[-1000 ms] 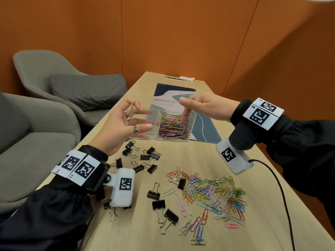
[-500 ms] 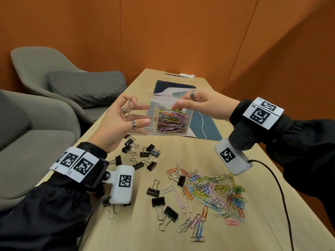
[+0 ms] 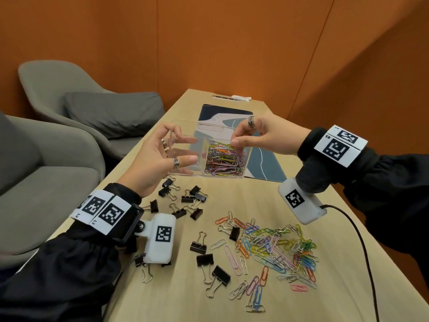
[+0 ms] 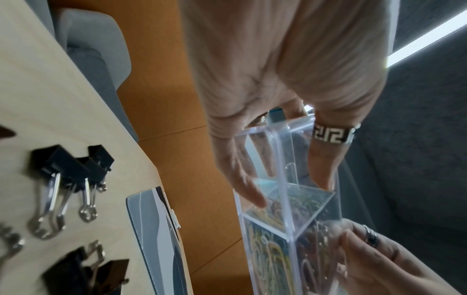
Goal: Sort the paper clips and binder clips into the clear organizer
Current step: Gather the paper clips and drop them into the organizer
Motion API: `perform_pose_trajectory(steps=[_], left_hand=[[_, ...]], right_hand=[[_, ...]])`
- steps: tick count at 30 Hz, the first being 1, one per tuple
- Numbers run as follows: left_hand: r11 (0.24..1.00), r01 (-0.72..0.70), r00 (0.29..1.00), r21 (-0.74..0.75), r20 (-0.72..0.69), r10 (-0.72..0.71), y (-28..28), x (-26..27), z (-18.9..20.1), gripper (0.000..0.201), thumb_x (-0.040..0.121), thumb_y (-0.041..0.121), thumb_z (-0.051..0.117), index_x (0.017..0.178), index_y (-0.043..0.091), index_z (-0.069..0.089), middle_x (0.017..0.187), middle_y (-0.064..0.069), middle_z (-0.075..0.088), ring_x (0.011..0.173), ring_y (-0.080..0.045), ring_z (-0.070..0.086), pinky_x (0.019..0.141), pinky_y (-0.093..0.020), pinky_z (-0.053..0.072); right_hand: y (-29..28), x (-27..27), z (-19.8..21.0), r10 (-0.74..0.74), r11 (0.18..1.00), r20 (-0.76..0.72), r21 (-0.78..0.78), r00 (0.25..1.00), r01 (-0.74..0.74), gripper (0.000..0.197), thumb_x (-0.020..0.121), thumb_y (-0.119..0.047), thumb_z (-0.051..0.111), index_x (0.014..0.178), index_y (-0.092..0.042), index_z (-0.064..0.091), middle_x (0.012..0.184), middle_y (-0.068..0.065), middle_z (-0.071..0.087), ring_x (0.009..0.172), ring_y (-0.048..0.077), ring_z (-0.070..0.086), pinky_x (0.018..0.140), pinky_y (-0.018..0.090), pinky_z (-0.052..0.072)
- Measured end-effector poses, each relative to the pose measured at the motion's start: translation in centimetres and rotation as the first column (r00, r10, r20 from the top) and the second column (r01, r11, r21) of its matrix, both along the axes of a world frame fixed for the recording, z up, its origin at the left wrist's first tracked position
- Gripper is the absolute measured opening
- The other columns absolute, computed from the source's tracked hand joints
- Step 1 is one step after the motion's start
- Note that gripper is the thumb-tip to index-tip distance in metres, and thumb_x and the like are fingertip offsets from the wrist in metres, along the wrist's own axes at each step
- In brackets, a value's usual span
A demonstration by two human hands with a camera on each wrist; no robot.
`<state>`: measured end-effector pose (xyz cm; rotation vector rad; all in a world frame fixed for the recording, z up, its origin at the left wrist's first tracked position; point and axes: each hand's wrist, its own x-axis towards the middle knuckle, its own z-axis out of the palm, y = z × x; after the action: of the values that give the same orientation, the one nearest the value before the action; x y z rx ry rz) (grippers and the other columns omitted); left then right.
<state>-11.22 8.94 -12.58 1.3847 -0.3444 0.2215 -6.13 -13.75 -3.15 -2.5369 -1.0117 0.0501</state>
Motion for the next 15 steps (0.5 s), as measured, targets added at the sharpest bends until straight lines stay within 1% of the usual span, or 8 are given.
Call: perform_pose_trajectory(steps=[2, 3, 5, 7, 9, 11, 13, 15], left_hand=[[1.0, -0.006, 1.0, 0.002, 0.002, 0.006, 0.0, 0.0, 0.0, 0.043, 0.065, 0.003, 0.073, 0.089, 0.021, 0.043, 0.119, -0.012, 0.061, 0.101, -0.036, 0.065, 0.061, -0.037, 0.06], [1.0, -0.013, 1.0, 0.005, 0.006, 0.013, 0.1, 0.1, -0.1, 0.046, 0.065, 0.001, 0.077, 0.089, 0.021, 0.044, 0.119, -0.012, 0.061, 0.101, -0.035, 0.065, 0.061, -0.037, 0.059], [1.0, -0.024, 1.0, 0.0, 0.016, 0.024, 0.2, 0.2, -0.2, 0.044, 0.065, 0.002, 0.075, 0.089, 0.023, 0.044, 0.118, -0.011, 0.062, 0.099, -0.033, 0.066, 0.061, -0.037, 0.059], [0.999, -0.041, 0.999, -0.022, 0.024, 0.042, 0.4, 0.3, -0.2, 0.04, 0.066, 0.004, 0.071, 0.088, 0.023, 0.044, 0.116, -0.009, 0.063, 0.097, -0.031, 0.067, 0.063, -0.04, 0.06], [0.996, -0.08, 0.996, -0.034, 0.022, 0.081, 0.6, 0.4, -0.1, 0.043, 0.066, 0.003, 0.074, 0.088, 0.022, 0.043, 0.114, -0.008, 0.063, 0.1, -0.032, 0.066, 0.067, -0.044, 0.06], [0.993, -0.107, 0.994, -0.053, 0.026, 0.109, 0.8, 0.4, 0.0, 0.045, 0.067, 0.003, 0.077, 0.088, 0.022, 0.043, 0.115, -0.01, 0.062, 0.103, -0.036, 0.064, 0.067, -0.043, 0.06], [0.989, -0.129, 0.991, -0.076, 0.033, 0.132, 0.9, 0.3, 0.1, 0.044, 0.067, 0.003, 0.077, 0.088, 0.023, 0.044, 0.116, -0.011, 0.062, 0.103, -0.036, 0.064, 0.064, -0.04, 0.06], [0.984, -0.152, 0.987, -0.093, 0.035, 0.156, 1.1, 0.3, 0.3, 0.044, 0.067, 0.004, 0.077, 0.089, 0.022, 0.043, 0.117, -0.012, 0.061, 0.102, -0.036, 0.064, 0.065, -0.04, 0.06]], right_hand=[[0.1, -0.1, -0.3, -0.004, 1.0, 0.042, -0.017, 0.999, 0.005, 0.026, 0.09, -0.035, 0.056, 0.095, -0.012, 0.068, 0.093, -0.002, 0.072, 0.091, 0.015, 0.062, 0.091, 0.035, 0.047], [0.1, -0.1, -0.5, -0.001, 1.0, 0.071, -0.005, 0.997, 0.001, 0.025, 0.091, -0.035, 0.055, 0.095, -0.013, 0.068, 0.092, -0.004, 0.072, 0.091, 0.015, 0.062, 0.091, 0.035, 0.046], [-0.1, 0.0, -0.9, -0.019, 0.997, 0.127, 0.079, 0.992, 0.009, 0.026, 0.093, -0.034, 0.053, 0.095, -0.013, 0.068, 0.093, -0.005, 0.07, 0.088, 0.008, 0.062, 0.085, 0.02, 0.045], [-0.5, 0.1, -1.3, -0.089, 0.971, 0.191, 0.233, 0.977, 0.043, 0.022, 0.094, -0.034, 0.051, 0.095, -0.017, 0.065, 0.091, -0.008, 0.066, 0.078, -0.003, 0.057, 0.068, 0.006, 0.039], [-1.1, 0.0, -1.7, -0.166, 0.917, 0.225, 0.394, 0.96, 0.066, 0.013, 0.095, -0.033, 0.05, 0.089, -0.025, 0.059, 0.084, -0.012, 0.06, 0.071, -0.009, 0.052, 0.065, 0.005, 0.038], [-1.8, -0.3, -2.3, -0.176, 0.872, 0.147, 0.482, 0.973, 0.085, 0.017, 0.096, -0.03, 0.05, 0.081, -0.025, 0.056, 0.075, -0.011, 0.058, 0.064, -0.008, 0.052, 0.065, 0.007, 0.041], [-2.1, -0.6, -3.3, -0.092, 0.921, -0.047, 0.375, 0.995, 0.103, 0.02, 0.095, -0.026, 0.051, 0.079, -0.018, 0.059, 0.072, -0.006, 0.06, 0.06, -0.004, 0.055, 0.064, 0.012, 0.047], [-2.0, -1.0, -4.8, -0.017, 0.998, -0.254, 0.048, 0.967, 0.03, 0.014, 0.093, -0.027, 0.055, 0.086, -0.019, 0.063, 0.08, -0.003, 0.065, 0.068, 0.0, 0.06, 0.067, 0.017, 0.051]])
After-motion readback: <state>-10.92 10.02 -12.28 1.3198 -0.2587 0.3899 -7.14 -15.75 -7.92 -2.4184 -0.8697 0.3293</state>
